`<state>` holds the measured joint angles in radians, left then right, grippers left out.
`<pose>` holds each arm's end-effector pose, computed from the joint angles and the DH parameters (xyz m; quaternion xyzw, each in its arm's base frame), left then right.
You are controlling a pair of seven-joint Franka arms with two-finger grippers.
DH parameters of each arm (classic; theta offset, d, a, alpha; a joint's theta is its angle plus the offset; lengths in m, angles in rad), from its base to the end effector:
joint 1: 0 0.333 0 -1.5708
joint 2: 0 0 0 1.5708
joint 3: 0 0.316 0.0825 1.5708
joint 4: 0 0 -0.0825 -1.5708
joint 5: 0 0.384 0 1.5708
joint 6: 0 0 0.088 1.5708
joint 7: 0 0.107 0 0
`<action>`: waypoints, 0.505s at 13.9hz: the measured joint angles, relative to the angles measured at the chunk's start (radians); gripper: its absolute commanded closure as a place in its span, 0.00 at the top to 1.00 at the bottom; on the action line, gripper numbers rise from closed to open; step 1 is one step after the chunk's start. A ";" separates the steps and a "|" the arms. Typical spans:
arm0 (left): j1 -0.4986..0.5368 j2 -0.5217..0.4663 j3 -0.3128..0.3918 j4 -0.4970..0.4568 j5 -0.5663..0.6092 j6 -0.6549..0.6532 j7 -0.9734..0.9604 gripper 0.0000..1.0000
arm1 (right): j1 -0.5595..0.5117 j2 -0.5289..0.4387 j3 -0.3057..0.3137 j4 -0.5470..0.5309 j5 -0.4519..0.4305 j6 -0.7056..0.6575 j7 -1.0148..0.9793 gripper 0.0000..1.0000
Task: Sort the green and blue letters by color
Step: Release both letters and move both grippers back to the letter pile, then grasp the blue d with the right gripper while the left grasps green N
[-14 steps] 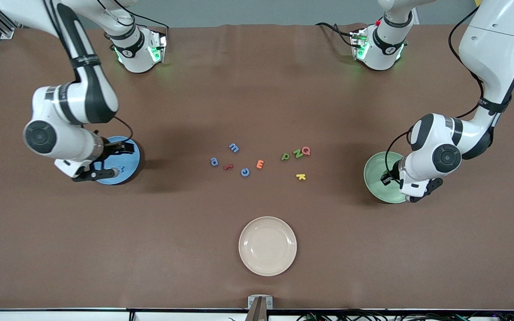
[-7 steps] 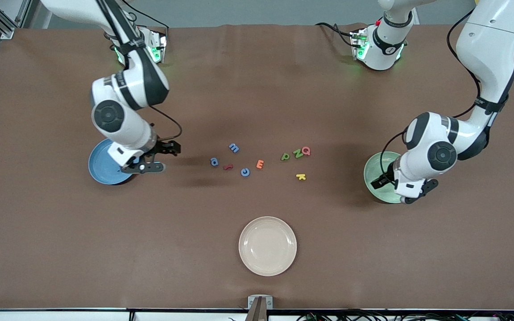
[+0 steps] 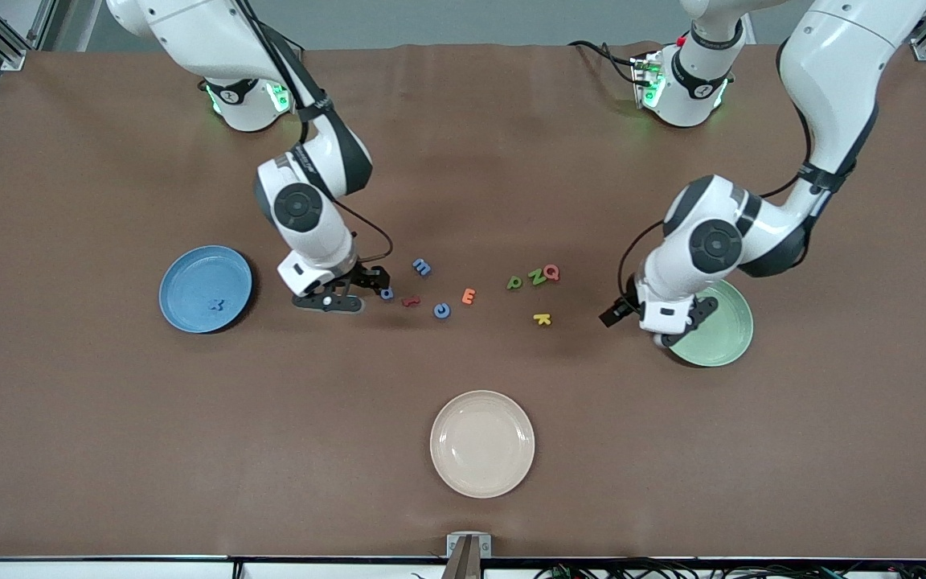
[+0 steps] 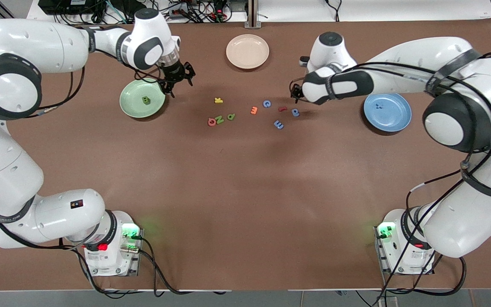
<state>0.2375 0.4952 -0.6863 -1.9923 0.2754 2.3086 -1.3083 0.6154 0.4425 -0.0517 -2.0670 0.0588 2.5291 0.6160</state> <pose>0.5494 -0.2433 0.2580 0.9346 0.3508 -0.0566 0.0176 0.5017 0.3169 0.2173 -0.9988 0.0474 -0.0052 0.0108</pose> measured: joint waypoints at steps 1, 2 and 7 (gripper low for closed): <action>-0.026 0.001 -0.004 -0.001 0.000 0.000 -0.086 0.90 | 0.012 0.018 0.000 0.000 0.000 0.026 0.007 1.00; -0.056 0.003 -0.004 -0.003 0.000 0.001 -0.172 0.90 | 0.022 0.032 -0.001 0.001 0.000 0.043 0.012 1.00; -0.185 0.047 -0.004 -0.008 0.000 0.066 -0.552 0.85 | 0.062 0.076 -0.001 0.004 0.000 0.093 0.046 0.99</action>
<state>0.0527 0.5425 -0.6899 -2.0004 0.2755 2.3749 -1.8599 0.6769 0.5181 -0.0528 -2.0629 0.0588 2.6220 0.6617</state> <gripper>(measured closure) 0.137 0.004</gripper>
